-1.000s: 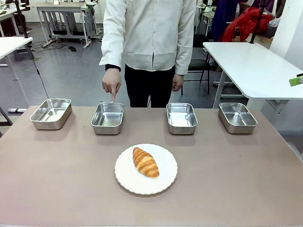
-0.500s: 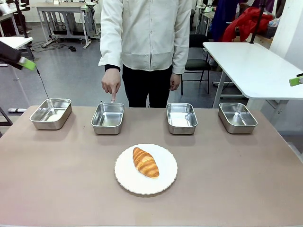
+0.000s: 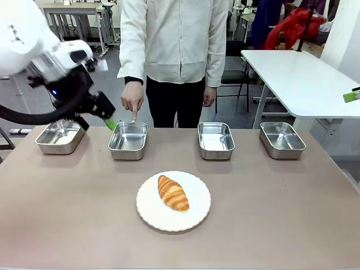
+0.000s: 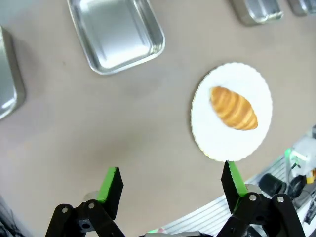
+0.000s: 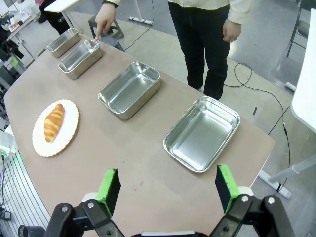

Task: Place the bread in the container.
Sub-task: Place the Butter Roll into the Airtight Container indicated by the human.

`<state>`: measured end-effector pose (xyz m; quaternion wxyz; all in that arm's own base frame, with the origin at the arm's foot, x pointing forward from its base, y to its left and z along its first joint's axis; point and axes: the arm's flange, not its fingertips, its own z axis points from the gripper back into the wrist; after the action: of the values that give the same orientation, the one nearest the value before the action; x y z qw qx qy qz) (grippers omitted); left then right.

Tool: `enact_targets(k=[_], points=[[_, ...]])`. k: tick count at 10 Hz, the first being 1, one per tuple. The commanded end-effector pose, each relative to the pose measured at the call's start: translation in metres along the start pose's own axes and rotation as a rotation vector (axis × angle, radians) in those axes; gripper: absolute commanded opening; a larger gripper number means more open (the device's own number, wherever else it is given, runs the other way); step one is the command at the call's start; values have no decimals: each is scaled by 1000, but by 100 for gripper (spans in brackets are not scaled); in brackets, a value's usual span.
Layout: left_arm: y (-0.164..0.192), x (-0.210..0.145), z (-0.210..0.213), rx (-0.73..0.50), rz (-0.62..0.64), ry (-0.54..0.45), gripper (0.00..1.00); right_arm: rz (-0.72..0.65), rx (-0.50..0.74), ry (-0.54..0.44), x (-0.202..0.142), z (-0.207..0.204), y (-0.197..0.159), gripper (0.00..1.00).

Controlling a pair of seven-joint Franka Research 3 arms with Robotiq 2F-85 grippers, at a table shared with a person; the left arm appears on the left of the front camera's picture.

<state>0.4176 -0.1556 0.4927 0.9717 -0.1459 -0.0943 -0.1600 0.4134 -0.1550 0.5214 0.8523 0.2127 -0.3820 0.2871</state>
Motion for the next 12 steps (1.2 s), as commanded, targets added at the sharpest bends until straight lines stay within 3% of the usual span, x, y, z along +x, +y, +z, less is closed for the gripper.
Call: enact_targets(k=[1, 5, 6, 8, 12], points=[[7, 0, 20, -7, -22, -51, 100, 9, 6, -24, 1, -1, -2, 100], [4, 3, 13, -9, 1, -30, 100, 9, 6, -24, 1, -1, -2, 100], [-14, -1, 6, 17, 96, -41, 100, 9, 6, -24, 1, -1, -2, 100], [-68, 2, -8, 84, 151, -35, 100, 9, 6, -24, 1, -1, -2, 100], [-141, 8, -78, 125, 348, 27, 100, 9, 6, -24, 1, -1, -2, 100]])
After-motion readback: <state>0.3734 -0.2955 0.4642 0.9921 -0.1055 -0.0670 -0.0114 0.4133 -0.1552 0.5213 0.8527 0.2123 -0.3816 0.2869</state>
